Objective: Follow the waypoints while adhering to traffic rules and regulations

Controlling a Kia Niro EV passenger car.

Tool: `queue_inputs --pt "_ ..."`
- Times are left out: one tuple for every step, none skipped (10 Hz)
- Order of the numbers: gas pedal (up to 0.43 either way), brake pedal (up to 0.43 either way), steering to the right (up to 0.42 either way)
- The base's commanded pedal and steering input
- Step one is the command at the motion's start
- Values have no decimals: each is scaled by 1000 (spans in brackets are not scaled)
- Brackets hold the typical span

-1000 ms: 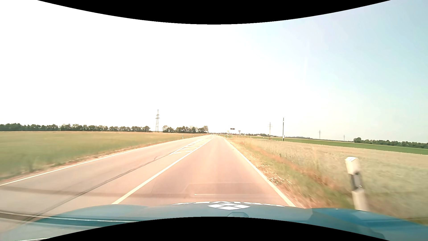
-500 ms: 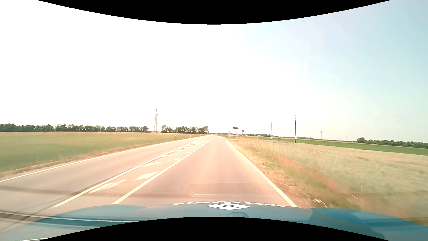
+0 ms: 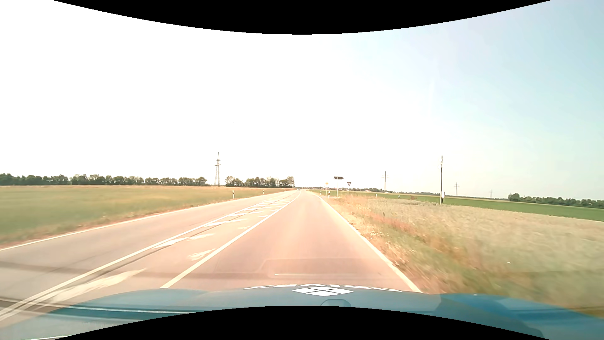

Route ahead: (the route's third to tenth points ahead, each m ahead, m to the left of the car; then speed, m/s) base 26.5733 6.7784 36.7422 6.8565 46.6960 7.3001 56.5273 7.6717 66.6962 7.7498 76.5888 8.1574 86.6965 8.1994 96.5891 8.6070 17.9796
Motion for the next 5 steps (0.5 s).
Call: queue_inputs --pt "169 0 -2" --pt "169 0 -2" --pt "169 0 -2" --pt "169 0 -2" --pt "169 0 -2"
